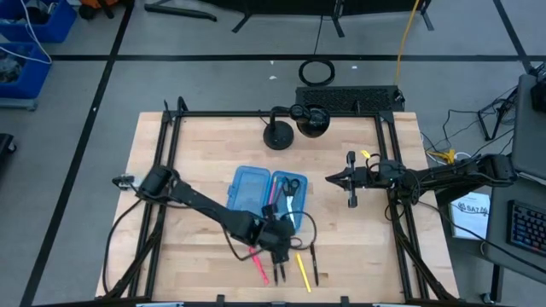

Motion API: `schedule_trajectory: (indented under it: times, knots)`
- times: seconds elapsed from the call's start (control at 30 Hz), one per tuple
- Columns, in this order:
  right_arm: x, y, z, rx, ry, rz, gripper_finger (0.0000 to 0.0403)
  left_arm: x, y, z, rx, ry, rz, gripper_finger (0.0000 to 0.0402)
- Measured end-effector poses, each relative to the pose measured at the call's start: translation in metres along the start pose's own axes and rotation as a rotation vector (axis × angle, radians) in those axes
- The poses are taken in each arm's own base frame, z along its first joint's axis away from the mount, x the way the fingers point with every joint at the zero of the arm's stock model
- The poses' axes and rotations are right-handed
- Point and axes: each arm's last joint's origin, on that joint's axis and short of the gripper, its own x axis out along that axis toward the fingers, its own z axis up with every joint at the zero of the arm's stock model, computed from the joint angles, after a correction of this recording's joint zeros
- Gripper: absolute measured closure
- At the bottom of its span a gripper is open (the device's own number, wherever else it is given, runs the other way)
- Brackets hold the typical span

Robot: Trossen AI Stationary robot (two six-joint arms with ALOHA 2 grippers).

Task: Pick & place school supplies into a supply box
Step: Adjust the blue supply box on the table

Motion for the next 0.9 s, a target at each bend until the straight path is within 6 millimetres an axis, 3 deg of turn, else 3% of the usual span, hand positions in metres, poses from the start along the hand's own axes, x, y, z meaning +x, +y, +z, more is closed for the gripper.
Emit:
schedule_trajectory:
  times: [0.2,0.47,0.9]
  knots:
    - [0.0,0.0,0.0,0.0,0.001,0.0,0.0403,0.015,-0.014,0.013,0.07,0.03,0.025,0.04]
    - [0.0,0.0,0.0,0.019,0.005,0.0,0.0403,0.035,-0.01,0.006,0.015,0.156,0.034,0.04]
    - [0.0,0.0,0.0,0.019,0.004,0.0,0.0403,0.05,0.016,0.015,0.015,0.203,0.007,0.04]
